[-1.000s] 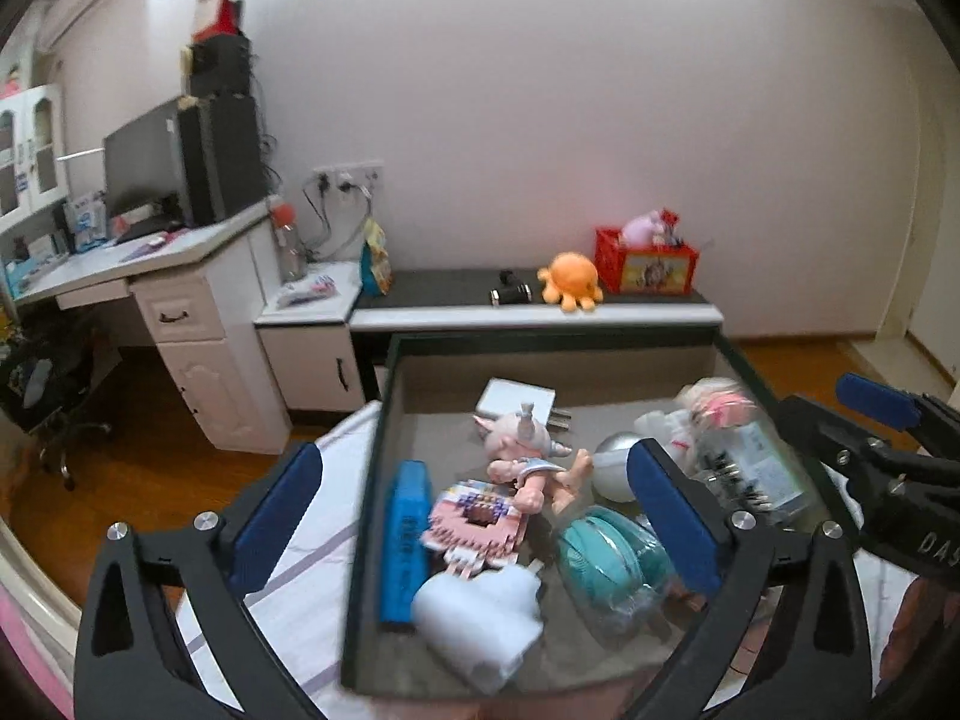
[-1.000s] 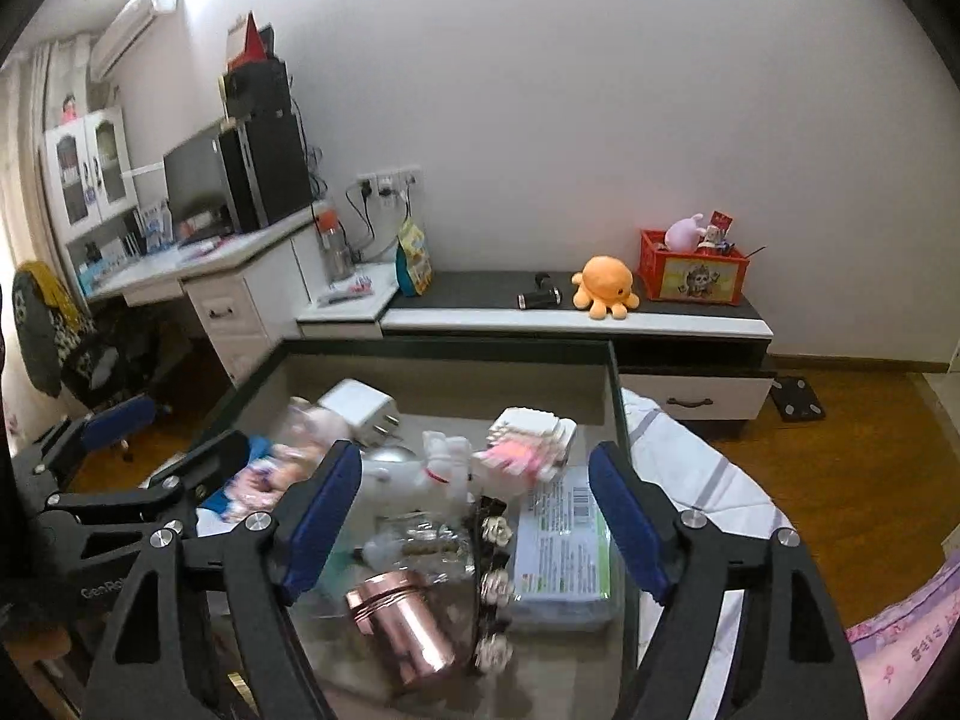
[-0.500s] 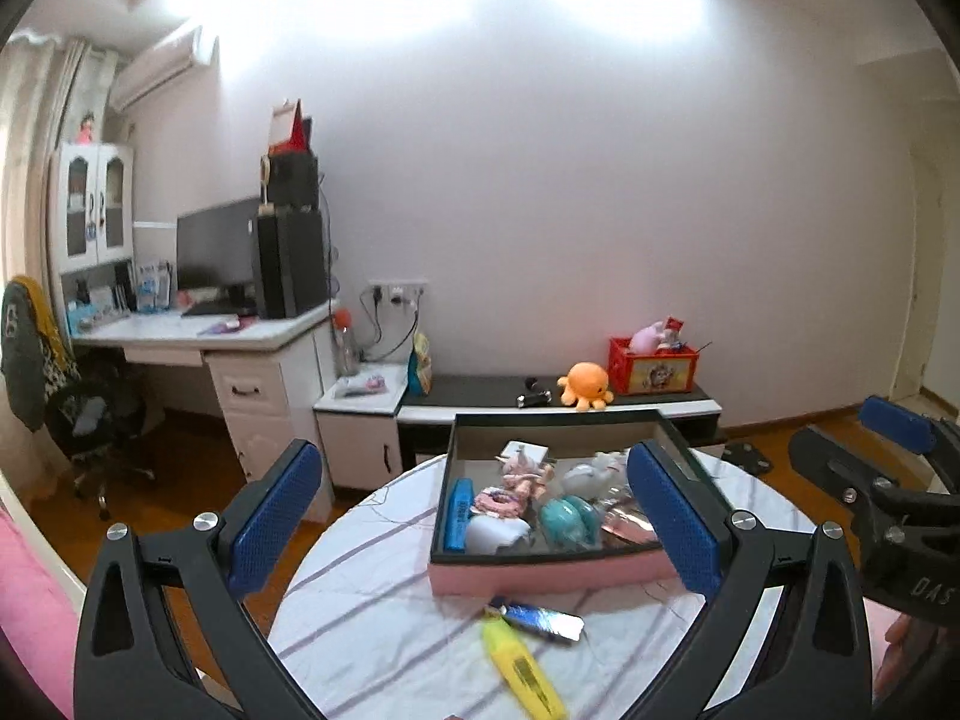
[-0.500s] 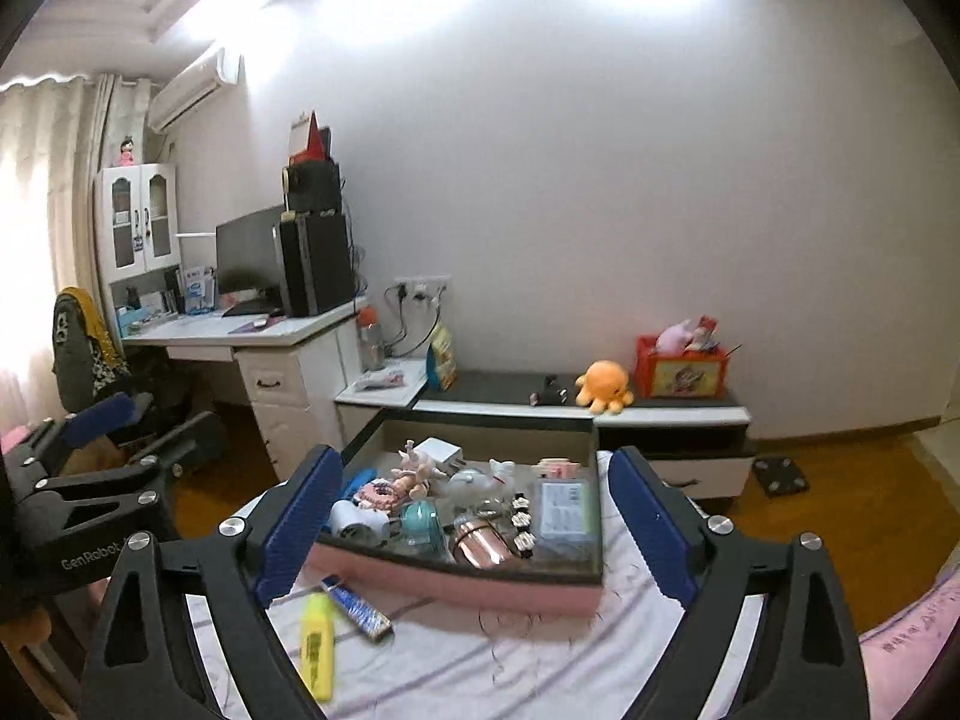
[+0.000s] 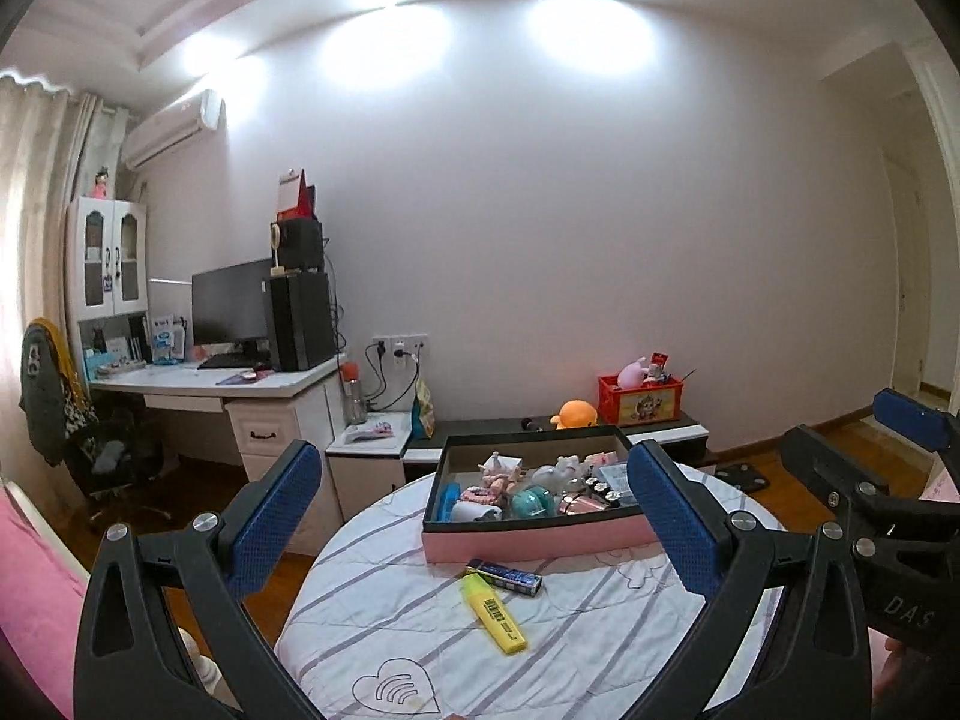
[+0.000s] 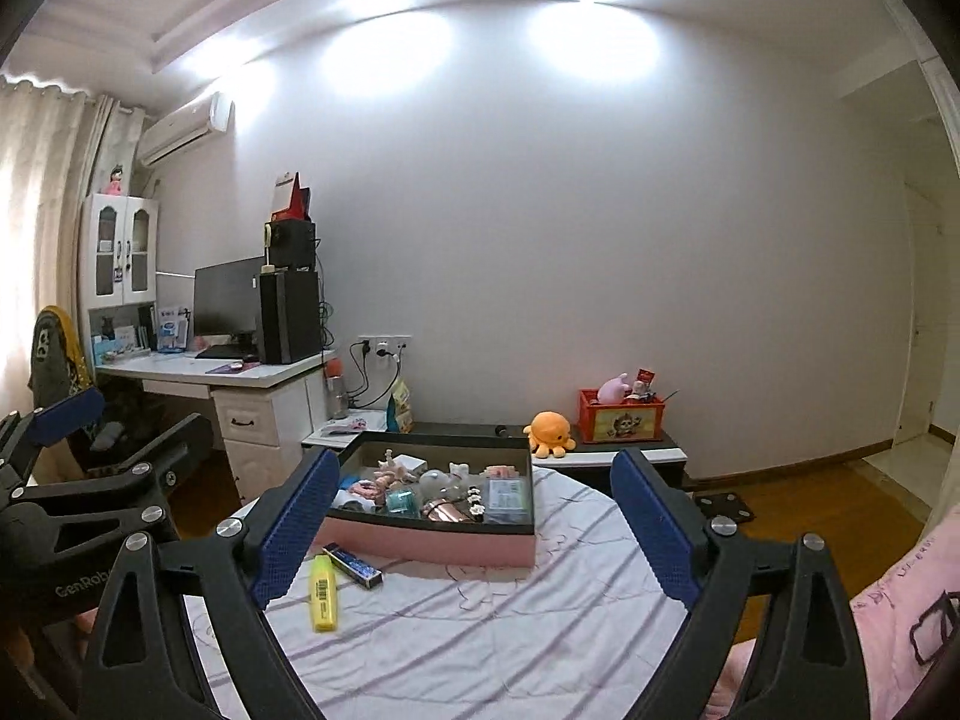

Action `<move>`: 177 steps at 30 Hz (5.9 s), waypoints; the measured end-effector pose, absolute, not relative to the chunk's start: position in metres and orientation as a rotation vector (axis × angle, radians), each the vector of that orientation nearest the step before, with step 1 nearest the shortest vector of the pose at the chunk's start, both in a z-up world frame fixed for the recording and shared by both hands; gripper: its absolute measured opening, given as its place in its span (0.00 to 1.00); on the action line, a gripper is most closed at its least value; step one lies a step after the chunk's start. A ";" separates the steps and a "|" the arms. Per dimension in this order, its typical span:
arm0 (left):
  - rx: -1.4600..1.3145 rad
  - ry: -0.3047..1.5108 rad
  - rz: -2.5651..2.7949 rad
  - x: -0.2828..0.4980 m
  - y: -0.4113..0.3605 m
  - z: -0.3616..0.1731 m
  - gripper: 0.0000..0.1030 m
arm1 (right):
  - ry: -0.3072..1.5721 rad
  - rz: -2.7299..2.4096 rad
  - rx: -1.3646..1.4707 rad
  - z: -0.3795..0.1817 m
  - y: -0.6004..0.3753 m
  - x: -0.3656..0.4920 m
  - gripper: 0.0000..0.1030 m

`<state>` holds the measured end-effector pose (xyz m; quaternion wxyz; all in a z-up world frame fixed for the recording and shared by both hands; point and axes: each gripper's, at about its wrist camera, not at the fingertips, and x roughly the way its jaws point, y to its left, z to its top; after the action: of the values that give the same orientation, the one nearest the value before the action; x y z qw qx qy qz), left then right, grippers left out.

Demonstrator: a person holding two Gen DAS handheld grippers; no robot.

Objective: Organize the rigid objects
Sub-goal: 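Withdraw both tools from the pink box back over the bed, then grasp the yellow highlighter with the left gripper while the right gripper grasps the blue lighter box, then carry the yellow highlighter and blue lighter box into the pink box and release both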

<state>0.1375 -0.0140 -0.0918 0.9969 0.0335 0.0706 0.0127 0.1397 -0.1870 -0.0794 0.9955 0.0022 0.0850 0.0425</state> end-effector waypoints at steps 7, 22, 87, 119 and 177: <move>0.064 0.165 0.018 0.137 -0.017 -0.096 1.00 | 0.175 0.063 0.007 -0.081 -0.191 0.134 0.91; 0.074 0.226 0.023 0.168 -0.025 -0.113 1.00 | 0.238 0.038 0.014 -0.100 -0.198 0.155 0.91; -0.095 0.843 -0.158 0.304 0.067 -0.267 0.25 | 0.884 0.500 -0.210 -0.247 -0.074 0.344 0.20; 0.059 0.834 -0.134 0.315 -0.017 -0.265 0.15 | 0.852 0.248 -0.051 -0.251 -0.177 0.297 0.20; 0.174 0.710 -0.141 0.490 -0.027 -0.194 0.16 | 0.763 0.255 -0.036 -0.196 -0.164 0.469 0.21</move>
<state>0.4900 -0.0273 -0.1942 0.9315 0.0848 0.3470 -0.0689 0.4691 -0.1643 -0.1963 0.9201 -0.0174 0.3712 0.1241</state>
